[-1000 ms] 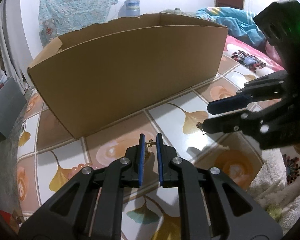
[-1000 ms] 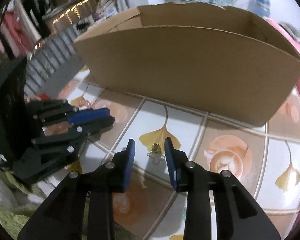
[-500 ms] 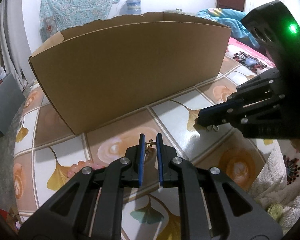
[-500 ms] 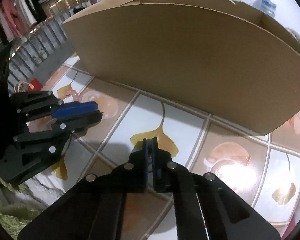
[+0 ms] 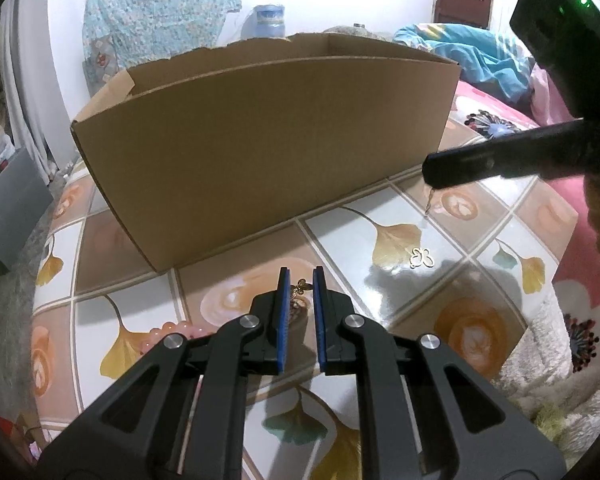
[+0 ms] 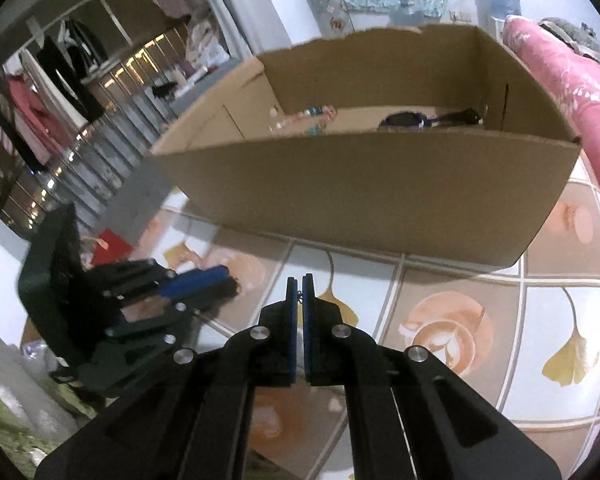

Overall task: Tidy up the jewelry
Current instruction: 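Carry both held earrings up and over the cardboard box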

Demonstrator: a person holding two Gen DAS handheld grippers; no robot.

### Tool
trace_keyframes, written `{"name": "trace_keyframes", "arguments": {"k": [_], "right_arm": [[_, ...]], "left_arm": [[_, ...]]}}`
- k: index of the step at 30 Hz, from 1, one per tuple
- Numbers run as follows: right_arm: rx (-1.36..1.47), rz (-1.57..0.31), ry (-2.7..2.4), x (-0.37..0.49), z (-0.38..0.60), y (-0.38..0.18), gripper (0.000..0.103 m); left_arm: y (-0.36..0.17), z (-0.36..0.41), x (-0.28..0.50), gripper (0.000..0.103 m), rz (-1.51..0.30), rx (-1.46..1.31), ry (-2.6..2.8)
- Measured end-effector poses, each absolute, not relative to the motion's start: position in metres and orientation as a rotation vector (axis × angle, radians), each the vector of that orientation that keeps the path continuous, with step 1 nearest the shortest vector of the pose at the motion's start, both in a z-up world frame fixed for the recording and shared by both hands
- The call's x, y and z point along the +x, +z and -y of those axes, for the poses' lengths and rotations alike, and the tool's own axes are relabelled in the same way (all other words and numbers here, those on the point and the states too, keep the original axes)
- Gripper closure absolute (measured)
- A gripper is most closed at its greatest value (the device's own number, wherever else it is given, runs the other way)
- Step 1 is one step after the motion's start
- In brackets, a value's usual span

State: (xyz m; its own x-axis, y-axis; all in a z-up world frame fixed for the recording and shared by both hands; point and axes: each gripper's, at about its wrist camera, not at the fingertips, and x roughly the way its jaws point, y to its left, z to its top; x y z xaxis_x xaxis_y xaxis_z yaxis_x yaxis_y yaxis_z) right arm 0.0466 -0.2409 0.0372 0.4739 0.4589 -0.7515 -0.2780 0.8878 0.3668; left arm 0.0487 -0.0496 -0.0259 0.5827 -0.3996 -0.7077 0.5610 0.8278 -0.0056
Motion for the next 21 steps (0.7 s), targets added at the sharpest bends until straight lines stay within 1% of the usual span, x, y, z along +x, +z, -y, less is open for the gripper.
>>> {"name": "trace_keyframes", "arguments": {"k": [10,15,18,21], "right_arm": [[0.226,-0.836,0.487,0.031,0.246,0.078,0.100],[0.227,-0.746,0.506,0.036,0.247,0.109,0.100],[0.212,-0.674,0.527,0.047,0.249,0.134,0.100],[0.209,-0.653,0.547,0.066,0.251,0.145,0.100]], "left_arm": [[0.009,0.043,0.031,0.093,-0.682,0.262,-0.540],[0.052,0.038,0.031,0.093,-0.601,0.234,-0.574],[0.081,0.036,0.044,0.093,-0.555,0.200,-0.609],[0.104,0.036,0.070,0.093,-0.545,0.163,-0.642]]}}
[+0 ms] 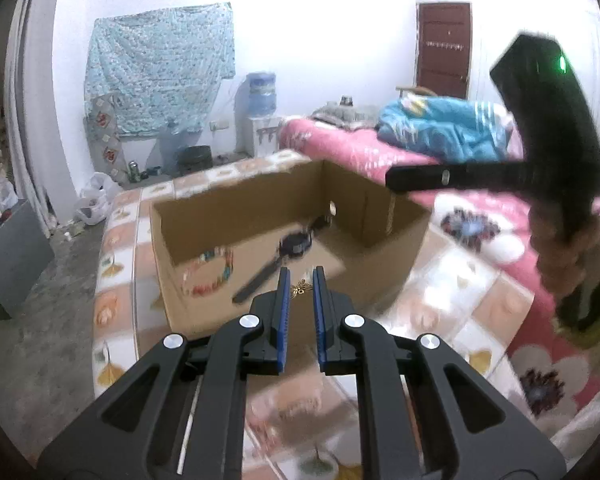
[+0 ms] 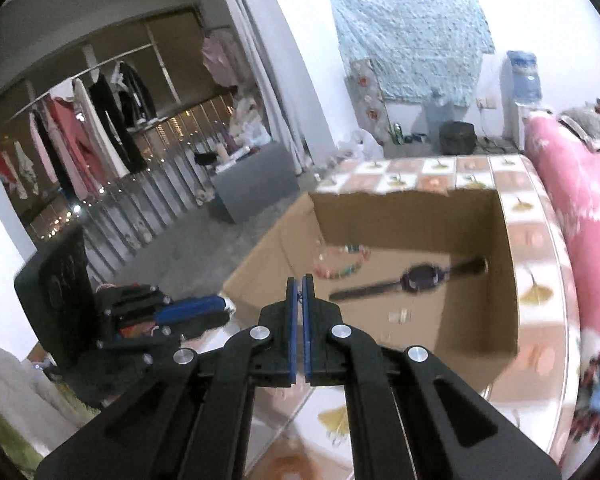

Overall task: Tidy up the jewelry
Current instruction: 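Carry both held earrings up and over the cardboard box, then open both tools above the box to drop the earrings inside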

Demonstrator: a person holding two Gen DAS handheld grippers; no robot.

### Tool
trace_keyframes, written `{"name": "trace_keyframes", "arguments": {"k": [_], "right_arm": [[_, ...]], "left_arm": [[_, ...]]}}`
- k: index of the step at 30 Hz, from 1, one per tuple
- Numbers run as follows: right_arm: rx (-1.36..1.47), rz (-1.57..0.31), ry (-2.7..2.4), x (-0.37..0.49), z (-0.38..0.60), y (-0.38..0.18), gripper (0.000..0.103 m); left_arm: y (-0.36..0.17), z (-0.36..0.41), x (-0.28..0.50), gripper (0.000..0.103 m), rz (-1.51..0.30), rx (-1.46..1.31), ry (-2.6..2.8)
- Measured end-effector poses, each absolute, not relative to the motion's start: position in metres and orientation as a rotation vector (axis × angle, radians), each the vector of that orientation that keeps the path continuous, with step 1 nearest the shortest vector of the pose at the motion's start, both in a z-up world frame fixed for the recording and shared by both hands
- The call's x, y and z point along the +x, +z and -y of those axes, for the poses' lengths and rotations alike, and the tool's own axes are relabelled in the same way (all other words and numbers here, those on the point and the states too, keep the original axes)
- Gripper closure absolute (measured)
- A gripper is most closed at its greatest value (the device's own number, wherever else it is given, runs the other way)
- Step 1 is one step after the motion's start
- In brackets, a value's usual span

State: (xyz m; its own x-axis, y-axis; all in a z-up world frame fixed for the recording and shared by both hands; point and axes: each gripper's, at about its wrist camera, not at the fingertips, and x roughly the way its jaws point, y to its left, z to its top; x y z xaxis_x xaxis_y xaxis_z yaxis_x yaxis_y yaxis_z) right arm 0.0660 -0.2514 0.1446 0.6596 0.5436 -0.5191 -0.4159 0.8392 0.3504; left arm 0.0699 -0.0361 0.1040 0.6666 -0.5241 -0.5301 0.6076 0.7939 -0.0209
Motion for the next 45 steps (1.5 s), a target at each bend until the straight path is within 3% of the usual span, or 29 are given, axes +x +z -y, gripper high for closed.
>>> {"name": "trace_keyframes", "arguments": {"k": [3,10,20,22,29,33,45], "right_arm": [[0.218,-0.686,0.544,0.091,0.258,0.142,0.100],[0.218,-0.869,0.486,0.151,0.270,0.106,0.100],[0.148,-0.974,0.420,0.183,0.279,0.076,0.100],[0.131,-0.973,0.407,0.185,0.277,0.076,0.100],[0.123,-0.956,0.386,0.186,0.280,0.080,0.098],[0.139,-0.924,0.366,0.183,0.286,0.088,0.083],[0.203,-0.701,0.414,0.109,0.301,0.148,0.080]], "left_arm": [[0.104,0.041,0.107,0.093,-0.621,0.153,-0.664],[0.051,0.049,0.207,0.093,-1.008,0.022,-0.731],[0.029,0.058,0.234,0.091,-1.108,0.096,-0.675],[0.027,0.058,0.239,0.080,-1.122,0.089,-0.666],[0.034,0.057,0.238,0.070,-1.089,0.077,-0.660],[0.041,0.052,0.234,0.064,-1.052,0.063,-0.647],[0.106,-0.001,0.168,0.036,-0.785,0.033,-0.580]]}}
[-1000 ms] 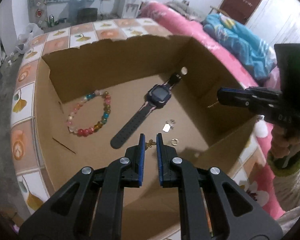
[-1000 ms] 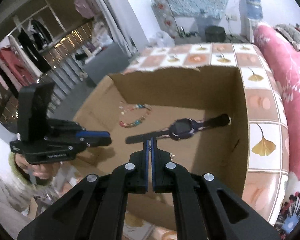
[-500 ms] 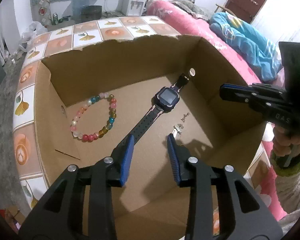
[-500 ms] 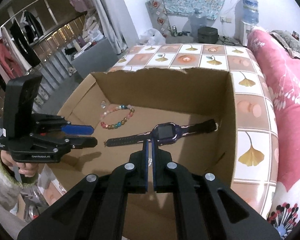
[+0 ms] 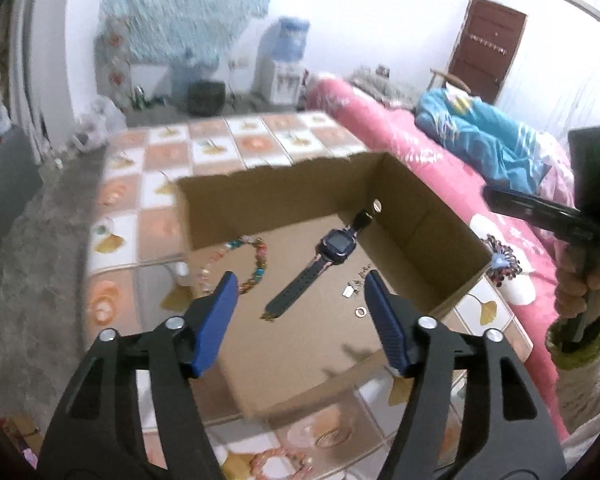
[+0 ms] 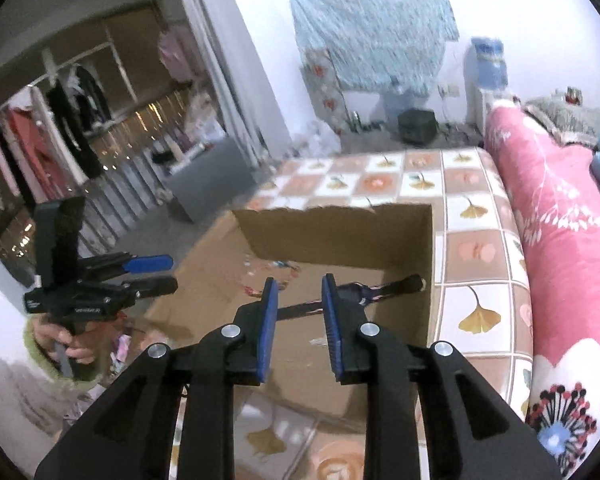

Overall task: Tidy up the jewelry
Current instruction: 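Open both tools above the box to drop the earrings inside, then withdraw both tools from the box back over the pink bead bracelet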

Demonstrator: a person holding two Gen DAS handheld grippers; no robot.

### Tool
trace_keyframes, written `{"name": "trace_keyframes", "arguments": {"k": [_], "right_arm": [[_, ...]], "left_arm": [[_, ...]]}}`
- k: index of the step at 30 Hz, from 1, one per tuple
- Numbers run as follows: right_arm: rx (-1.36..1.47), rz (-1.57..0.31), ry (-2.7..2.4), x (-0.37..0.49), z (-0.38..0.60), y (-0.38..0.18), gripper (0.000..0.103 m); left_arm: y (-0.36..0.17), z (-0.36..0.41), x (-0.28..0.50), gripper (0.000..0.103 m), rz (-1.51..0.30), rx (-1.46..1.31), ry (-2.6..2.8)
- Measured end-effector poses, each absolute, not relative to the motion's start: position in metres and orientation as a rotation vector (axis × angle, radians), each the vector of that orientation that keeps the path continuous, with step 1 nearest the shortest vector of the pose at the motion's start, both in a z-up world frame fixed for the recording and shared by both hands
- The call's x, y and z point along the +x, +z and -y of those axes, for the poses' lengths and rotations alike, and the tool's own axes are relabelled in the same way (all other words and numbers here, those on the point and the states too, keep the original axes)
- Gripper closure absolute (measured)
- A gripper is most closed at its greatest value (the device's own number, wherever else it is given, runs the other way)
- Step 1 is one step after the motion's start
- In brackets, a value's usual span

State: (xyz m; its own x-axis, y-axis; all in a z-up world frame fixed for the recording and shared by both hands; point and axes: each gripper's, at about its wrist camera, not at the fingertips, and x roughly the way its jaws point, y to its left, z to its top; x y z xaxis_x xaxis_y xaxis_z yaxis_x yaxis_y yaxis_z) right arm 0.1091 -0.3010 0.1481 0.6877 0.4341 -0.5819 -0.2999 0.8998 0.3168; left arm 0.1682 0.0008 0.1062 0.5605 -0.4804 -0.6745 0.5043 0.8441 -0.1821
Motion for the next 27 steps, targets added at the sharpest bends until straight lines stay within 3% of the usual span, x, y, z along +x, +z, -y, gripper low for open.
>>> {"name": "trace_keyframes", "arguments": {"k": [7,18,20,25,27], "right_arm": [[0.145,-0.639,0.477,0.030,0.281,0.142,0.080],[0.459,-0.969,0.415,0.005,0.275,0.023,0.080],[0.471,-0.994,0.408,-0.001,0.269,0.014,0.080],[0.474,-1.030,0.392,-0.001,0.256,0.003,0.080],[0.477,-1.041,0.387,0.001,0.252,0.000,0.080]], "left_arm": [[0.105,-0.052,0.118,0.020,-0.709,0.008,-0.471],[0.004,-0.049,0.074,0.019,-0.912,0.028,-0.388],[-0.004,-0.042,0.065,0.022,-0.888,0.021,-0.409],[-0.016,-0.024,0.059,0.041,-0.833,0.011,-0.485],[-0.019,-0.019,0.062,0.043,-0.830,0.042,-0.486]]}}
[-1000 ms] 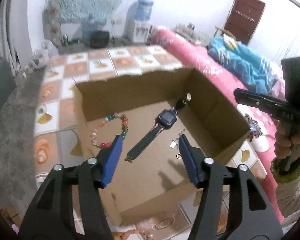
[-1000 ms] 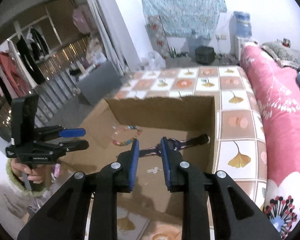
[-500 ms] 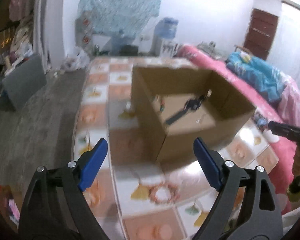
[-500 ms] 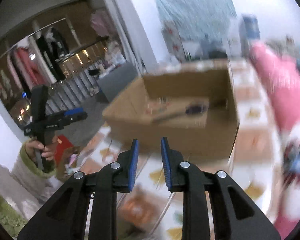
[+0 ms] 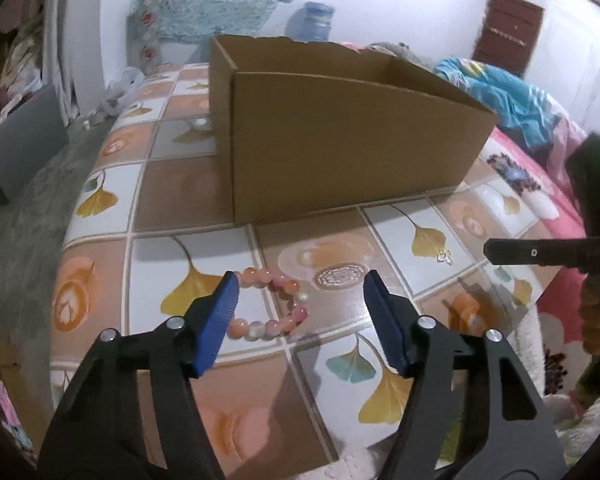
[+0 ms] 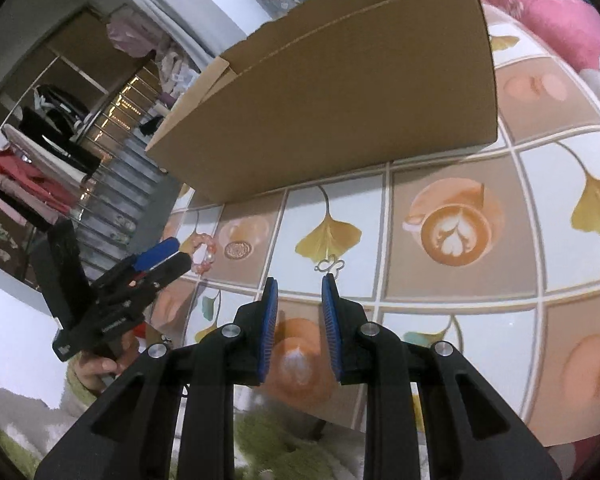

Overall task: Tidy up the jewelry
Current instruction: 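Withdraw both tools from the box back over the pink bead bracelet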

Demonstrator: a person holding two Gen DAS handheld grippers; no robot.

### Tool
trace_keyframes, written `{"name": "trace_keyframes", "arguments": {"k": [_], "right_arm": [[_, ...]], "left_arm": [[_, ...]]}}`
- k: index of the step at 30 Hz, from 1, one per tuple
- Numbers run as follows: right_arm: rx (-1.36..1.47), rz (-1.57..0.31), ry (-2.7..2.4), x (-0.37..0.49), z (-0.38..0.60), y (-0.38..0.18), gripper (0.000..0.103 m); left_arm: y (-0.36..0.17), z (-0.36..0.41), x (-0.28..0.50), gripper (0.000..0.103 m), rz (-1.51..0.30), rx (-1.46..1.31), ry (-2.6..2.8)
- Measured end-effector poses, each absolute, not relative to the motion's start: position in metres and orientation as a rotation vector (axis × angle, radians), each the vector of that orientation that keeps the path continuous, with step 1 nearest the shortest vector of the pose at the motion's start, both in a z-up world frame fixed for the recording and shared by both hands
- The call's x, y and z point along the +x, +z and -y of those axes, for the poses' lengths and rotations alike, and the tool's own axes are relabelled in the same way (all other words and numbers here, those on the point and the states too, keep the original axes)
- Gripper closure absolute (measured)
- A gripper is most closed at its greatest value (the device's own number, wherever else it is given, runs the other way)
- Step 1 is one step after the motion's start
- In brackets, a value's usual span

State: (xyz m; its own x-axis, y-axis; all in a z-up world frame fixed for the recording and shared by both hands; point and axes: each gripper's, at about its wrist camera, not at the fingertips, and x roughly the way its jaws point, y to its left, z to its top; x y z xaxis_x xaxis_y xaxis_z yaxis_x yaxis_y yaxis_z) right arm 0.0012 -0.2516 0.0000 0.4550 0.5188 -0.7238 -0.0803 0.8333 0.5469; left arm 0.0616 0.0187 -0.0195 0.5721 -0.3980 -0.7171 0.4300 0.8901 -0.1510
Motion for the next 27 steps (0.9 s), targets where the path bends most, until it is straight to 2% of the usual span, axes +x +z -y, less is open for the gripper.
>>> {"name": "trace_keyframes", "arguments": {"k": [5,14,17,27], "right_arm": [[0.461,-1.075,0.359,0.008,0.246,-0.005,0.080],[0.472,-1.083,0.347,0.017,0.249,-0.007,0.080],[0.469,-1.091,0.342,0.019,0.249,-0.007,0.073],[0.451,-1.079,0.336,0.020,0.250,-0.004,0.068]], "left_arm": [[-0.026,-0.010,0.062,0.055,-0.851,0.067,-0.529],[-0.038,-0.021,0.068,0.058,-0.906,-0.009,-0.549],[-0.040,-0.025,0.068,0.058,-0.944,-0.142,-0.698],[-0.042,-0.020,0.055,0.056,-0.946,-0.211,-0.799]]}}
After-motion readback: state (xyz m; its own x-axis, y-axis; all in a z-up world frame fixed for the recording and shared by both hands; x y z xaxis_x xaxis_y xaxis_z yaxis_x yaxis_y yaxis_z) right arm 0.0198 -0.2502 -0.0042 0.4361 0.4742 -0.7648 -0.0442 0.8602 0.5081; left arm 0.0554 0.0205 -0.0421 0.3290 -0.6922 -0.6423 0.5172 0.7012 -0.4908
